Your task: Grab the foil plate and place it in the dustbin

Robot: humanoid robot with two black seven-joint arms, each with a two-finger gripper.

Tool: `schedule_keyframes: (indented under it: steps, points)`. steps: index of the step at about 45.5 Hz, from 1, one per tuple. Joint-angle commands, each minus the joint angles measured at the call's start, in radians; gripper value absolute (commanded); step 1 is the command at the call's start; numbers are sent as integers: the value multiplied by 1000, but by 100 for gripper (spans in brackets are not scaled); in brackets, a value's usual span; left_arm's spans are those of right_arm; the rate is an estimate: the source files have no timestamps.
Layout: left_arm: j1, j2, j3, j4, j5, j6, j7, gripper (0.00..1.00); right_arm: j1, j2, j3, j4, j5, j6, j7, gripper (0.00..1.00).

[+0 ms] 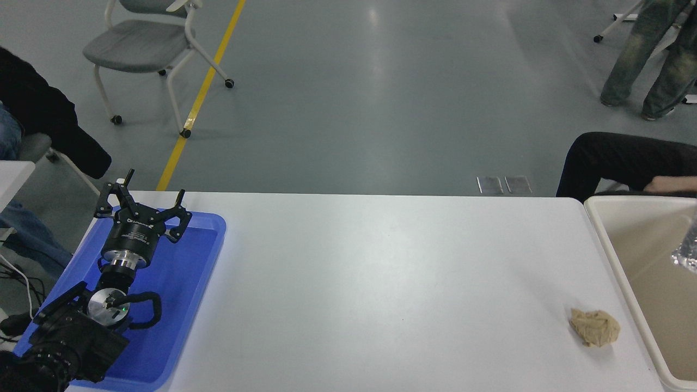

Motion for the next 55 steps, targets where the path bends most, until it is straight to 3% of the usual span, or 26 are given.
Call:
schedule_keyframes:
  steps: [1, 26, 28, 29, 31, 55]
  points:
    - [-1, 0, 0, 2, 0, 0, 1, 100, -201, 163, 152, -197, 91, -80, -1, 0]
    - [-1, 0, 0, -1, 0, 0, 1, 100, -295, 246, 312, -262, 139, -153, 2, 0]
    - [-1, 0, 0, -1, 0, 0, 1, 100, -296, 246, 316, -271, 139, -153, 2, 13]
    - [-1, 0, -1, -1, 0, 0, 1, 100, -296, 246, 319, -273, 139, -144, 2, 27]
    - [1, 0, 0, -1, 0, 0, 0, 100, -296, 247, 320, -274, 142, -141, 2, 100]
    - [-1, 0, 0, -1, 0, 0, 1, 100, -276, 264, 315, -243, 145, -136, 8, 100]
